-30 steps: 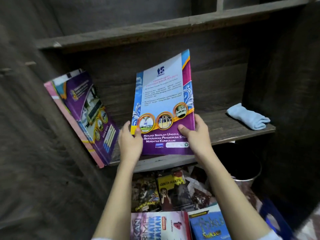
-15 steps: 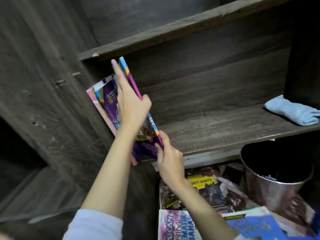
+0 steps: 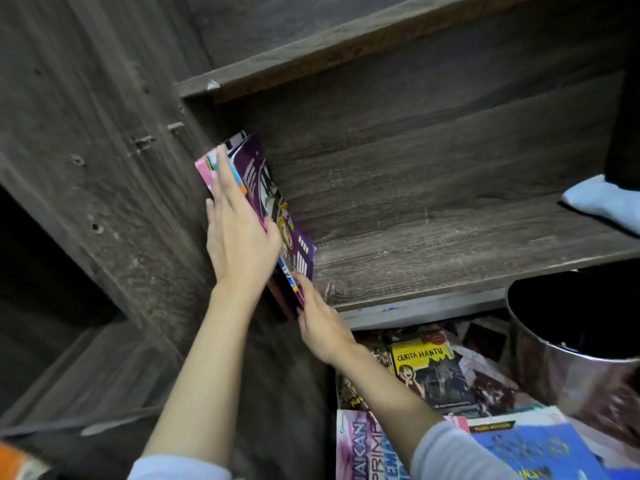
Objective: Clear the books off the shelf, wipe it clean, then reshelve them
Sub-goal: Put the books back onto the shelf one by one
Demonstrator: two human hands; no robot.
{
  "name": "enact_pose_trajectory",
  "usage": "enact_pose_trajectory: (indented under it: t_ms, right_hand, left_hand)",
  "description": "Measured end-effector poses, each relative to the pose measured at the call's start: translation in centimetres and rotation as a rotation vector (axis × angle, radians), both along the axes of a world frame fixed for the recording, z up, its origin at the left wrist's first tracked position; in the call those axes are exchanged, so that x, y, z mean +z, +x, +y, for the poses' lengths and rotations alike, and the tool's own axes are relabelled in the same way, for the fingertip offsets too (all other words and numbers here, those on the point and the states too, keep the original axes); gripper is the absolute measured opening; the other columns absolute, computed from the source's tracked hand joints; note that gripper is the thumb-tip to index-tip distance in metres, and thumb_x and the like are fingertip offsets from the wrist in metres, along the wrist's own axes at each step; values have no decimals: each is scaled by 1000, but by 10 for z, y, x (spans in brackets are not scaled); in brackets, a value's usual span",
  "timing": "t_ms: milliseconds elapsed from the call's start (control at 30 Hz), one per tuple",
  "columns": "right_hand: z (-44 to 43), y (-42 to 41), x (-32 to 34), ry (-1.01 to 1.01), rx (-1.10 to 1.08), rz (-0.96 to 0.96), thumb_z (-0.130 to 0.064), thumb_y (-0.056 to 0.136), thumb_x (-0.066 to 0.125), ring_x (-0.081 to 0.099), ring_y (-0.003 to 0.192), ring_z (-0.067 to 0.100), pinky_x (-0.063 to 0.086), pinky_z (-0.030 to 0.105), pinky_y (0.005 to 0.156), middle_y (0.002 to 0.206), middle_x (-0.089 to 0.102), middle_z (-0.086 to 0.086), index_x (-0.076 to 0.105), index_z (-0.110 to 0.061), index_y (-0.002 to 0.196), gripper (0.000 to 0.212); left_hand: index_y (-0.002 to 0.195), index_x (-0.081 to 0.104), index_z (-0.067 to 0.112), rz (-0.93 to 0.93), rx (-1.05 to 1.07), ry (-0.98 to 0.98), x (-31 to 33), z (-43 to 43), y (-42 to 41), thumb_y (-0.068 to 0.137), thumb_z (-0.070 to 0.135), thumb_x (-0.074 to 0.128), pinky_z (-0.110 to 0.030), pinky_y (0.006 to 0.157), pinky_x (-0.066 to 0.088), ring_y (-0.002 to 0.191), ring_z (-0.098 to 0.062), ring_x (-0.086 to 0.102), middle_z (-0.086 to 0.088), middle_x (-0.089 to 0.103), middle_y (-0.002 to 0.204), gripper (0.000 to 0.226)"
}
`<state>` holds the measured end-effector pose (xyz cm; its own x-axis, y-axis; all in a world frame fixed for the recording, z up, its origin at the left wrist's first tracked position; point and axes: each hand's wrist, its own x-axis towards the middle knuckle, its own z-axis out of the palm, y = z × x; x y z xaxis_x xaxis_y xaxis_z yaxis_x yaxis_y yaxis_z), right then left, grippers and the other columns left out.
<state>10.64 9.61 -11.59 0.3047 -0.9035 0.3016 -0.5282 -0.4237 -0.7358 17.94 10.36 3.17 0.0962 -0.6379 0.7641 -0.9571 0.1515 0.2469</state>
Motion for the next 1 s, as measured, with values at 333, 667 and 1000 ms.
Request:
enact_pose_trajectory:
  t_ms: [333, 667, 1000]
  right_hand:
    - [-42, 6, 0, 131, 124, 75, -7, 88, 49, 46, 125, 40, 39, 41, 101, 156, 20, 9, -7, -42, 146, 88]
    - [-55, -1, -24, 197, 59, 81, -17, 83, 71, 43, 131, 27, 38, 35, 106, 146, 42, 10, 23, -25, 147, 81]
    - [-61, 7, -29, 149, -72, 109, -17, 85, 68, 47, 127, 26, 42, 33, 100, 143, 48, 4, 34, -24, 146, 70]
  left_hand:
    - [143, -18, -4, -185, 217, 65, -14, -14, 9, 89, 18, 54, -35, 117, -1, 145, -29, -9, -19, -14, 155, 93]
    - [142, -19, -8, -374, 427, 128, -24, -22, 12, 93, 22, 45, -34, 110, -17, 144, -34, -11, -24, -13, 154, 86]
    - [143, -17, -7, -439, 485, 128, -30, -28, 14, 99, 28, 36, -38, 110, -17, 143, -36, -10, -25, -13, 154, 77]
